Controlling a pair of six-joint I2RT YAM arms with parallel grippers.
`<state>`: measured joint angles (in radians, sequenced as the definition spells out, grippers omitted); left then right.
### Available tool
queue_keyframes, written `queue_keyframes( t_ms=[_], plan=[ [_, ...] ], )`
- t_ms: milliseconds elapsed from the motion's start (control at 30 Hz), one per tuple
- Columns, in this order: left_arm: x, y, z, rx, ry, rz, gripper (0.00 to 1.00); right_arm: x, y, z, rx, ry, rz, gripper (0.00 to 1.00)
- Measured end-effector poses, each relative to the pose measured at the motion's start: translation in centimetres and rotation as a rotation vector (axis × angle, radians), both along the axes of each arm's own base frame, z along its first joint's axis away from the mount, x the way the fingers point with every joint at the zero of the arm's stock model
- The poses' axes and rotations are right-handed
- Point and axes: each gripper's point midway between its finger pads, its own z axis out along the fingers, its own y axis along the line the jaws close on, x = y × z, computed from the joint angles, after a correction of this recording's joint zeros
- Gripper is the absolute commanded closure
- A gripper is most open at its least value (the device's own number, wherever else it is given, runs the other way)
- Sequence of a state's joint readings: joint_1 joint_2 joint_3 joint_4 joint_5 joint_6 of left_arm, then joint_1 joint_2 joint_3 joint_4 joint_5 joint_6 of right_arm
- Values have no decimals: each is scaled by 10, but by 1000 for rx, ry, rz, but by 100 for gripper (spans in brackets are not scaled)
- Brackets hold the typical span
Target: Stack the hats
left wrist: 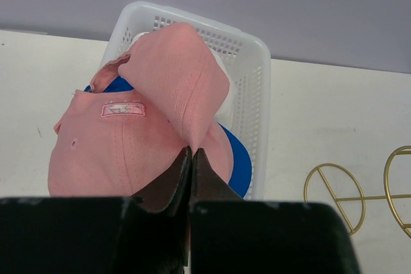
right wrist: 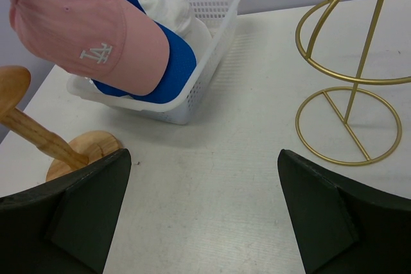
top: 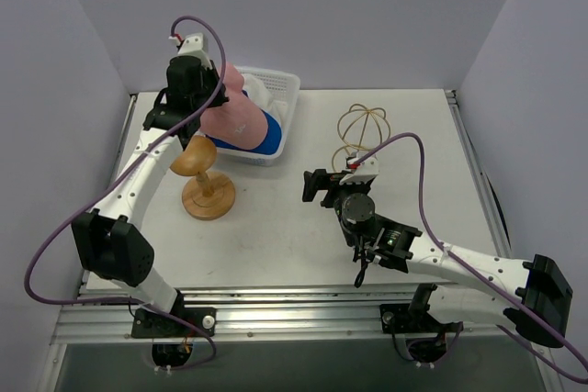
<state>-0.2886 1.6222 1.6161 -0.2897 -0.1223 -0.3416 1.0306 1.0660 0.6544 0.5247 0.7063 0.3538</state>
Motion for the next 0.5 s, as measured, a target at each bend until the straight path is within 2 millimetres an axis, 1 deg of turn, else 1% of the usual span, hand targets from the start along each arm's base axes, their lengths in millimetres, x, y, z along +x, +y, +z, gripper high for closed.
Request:
queue_keyframes(
  t_ms=[100,200,500],
  plan=[
    [-2,0,3,-5,3,4,98,0,0,-1,-5,3,0,6],
    [-5,2,10,-9,1,16,98,0,0,-1,-6,3,0,7],
    [-26,12,52,-17,-37,37,98,-1,3,0,-13,-3,21,7]
  ],
)
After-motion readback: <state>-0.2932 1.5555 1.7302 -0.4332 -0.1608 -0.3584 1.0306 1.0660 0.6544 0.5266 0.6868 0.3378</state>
